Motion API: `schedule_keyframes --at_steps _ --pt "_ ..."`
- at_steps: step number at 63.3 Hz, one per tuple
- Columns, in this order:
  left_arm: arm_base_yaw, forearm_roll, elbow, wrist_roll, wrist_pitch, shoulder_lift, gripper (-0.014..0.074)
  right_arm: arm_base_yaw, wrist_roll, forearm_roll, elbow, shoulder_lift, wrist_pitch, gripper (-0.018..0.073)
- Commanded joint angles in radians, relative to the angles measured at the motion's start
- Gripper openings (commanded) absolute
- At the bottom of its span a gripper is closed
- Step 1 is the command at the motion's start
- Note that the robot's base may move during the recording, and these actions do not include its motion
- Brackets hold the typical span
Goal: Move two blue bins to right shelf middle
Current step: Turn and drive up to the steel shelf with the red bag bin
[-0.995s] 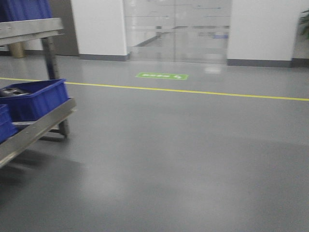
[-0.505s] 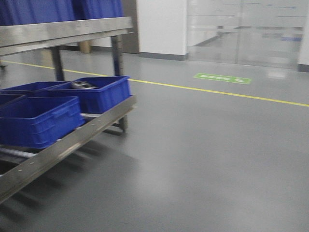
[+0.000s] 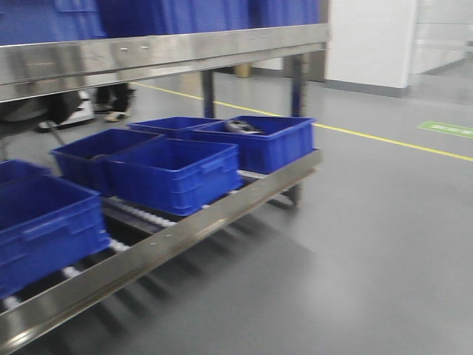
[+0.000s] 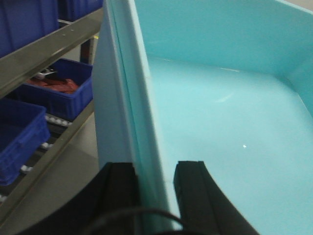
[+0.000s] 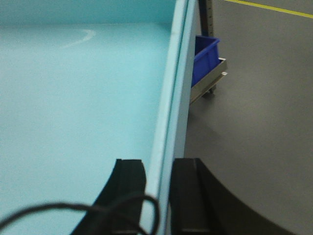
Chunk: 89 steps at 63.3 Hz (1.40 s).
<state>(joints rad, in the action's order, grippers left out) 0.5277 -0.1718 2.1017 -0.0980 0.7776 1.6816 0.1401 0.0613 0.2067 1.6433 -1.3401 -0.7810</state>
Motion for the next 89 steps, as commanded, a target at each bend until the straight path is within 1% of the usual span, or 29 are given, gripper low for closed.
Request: schedule_keyframes --at_steps 1,89 --pt "0.025 -0.128 0.023 -0.009 -0.115 -0.019 -0.0111 0.011 -0.003 0.091 0.019 0.014 0.056 -0.0154" --pt "0.025 -0.128 0.023 -0.009 -0.115 -0.019 -0.0111 0.011 -0.003 0.091 0.019 0.014 0.059 -0.0154"
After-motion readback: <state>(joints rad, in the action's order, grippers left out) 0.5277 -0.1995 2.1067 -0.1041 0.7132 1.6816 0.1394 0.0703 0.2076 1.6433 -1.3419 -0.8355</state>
